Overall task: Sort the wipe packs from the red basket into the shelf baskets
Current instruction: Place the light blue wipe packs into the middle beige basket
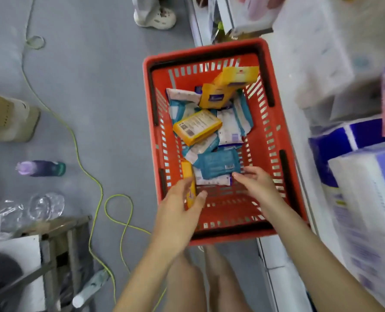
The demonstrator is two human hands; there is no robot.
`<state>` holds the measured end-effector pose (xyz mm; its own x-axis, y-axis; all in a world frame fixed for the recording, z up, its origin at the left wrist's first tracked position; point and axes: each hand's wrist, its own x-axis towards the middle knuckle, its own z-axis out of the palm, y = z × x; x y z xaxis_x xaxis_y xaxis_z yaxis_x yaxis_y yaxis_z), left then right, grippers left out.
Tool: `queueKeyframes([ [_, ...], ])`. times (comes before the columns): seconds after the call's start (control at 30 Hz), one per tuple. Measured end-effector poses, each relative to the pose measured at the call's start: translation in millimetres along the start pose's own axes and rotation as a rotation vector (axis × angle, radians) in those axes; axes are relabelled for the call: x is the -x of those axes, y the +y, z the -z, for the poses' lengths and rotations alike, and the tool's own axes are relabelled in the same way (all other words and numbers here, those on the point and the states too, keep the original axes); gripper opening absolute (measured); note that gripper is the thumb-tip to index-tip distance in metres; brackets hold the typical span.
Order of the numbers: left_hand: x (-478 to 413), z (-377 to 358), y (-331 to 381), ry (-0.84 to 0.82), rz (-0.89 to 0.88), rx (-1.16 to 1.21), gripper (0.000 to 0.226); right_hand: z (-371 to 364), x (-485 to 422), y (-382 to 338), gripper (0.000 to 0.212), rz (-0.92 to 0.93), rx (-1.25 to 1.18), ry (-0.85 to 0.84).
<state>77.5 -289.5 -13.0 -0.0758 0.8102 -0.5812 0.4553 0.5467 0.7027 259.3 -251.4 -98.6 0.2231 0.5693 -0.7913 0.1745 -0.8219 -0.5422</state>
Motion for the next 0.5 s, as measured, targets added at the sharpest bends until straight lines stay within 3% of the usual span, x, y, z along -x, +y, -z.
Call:
queueKeyframes([
  [0.1, -73, -20, -10, -0.121, -0.087, -0.367, 0.046, -19, -48, 19, 0.034, -0.051, -0.034, 0.07],
  [0.2, -131, -33, -19, -0.216, -0.05, -0.565, 0.06, -34, -78, 24, 0.048, -0.049, -0.07, 0.151],
  [0.27, -164, -42, -30, -0.248, -0.002, -0.662, 0.07, -41, -95, 26, 0.059, -0.054, -0.064, 0.172],
  [0.5, -225, -61, -68, -0.304, 0.036, -0.828, 0.072, -60, -126, 46, 0.045, -0.092, -0.142, 0.155],
])
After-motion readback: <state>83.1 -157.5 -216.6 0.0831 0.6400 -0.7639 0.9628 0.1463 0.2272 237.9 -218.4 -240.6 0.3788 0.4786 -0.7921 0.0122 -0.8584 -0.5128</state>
